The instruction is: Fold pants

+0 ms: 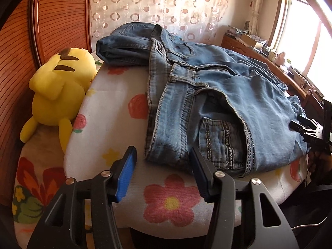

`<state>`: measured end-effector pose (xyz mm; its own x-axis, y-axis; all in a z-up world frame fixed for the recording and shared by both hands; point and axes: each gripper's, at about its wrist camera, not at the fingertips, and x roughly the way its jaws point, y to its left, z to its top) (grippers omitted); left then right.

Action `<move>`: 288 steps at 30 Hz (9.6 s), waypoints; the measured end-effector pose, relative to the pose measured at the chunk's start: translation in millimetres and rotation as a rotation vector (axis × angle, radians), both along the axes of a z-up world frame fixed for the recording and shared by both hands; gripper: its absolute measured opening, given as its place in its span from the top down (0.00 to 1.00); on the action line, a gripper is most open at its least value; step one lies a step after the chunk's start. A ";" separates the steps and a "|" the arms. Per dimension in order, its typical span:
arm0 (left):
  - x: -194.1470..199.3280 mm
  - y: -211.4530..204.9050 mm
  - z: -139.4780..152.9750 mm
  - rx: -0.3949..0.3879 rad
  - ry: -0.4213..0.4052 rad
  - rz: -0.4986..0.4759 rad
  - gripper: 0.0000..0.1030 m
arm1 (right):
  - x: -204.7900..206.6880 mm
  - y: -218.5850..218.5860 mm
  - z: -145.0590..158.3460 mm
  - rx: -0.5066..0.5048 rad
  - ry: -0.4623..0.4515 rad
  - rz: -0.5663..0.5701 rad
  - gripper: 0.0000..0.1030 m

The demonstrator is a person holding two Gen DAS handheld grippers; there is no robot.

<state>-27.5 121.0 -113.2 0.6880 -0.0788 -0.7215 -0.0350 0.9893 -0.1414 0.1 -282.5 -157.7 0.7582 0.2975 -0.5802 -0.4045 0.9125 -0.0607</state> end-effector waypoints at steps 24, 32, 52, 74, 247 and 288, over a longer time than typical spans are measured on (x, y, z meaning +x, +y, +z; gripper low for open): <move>34.7 -38.5 99.5 0.019 -0.232 -0.115 0.86 | 34.3 15.6 34.9 0.038 0.018 0.054 0.01; 86.7 -55.8 122.9 0.053 -0.264 -0.152 0.86 | 23.9 19.4 57.2 0.084 0.000 0.147 0.05; 175.6 -76.9 106.1 0.080 -0.184 -0.122 0.87 | 12.8 20.0 60.1 0.133 0.087 0.260 0.32; 182.9 -55.5 118.9 -0.005 -0.255 -0.095 0.86 | 39.4 11.2 51.9 0.098 0.139 0.272 0.95; 272.3 -84.6 52.9 -0.020 -0.135 -0.235 0.23 | 290.5 -15.1 194.0 -0.062 0.039 -0.275 0.42; 270.7 -93.9 47.6 0.037 -0.107 -0.226 0.23 | 225.8 -59.9 142.3 0.085 0.125 -0.404 0.76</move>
<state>243.2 27.2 -65.7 0.7287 -0.2142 -0.6505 0.2013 0.9749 -0.0955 225.9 -342.4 -15.4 0.7490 0.0421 -0.6612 -0.0132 0.9987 0.0486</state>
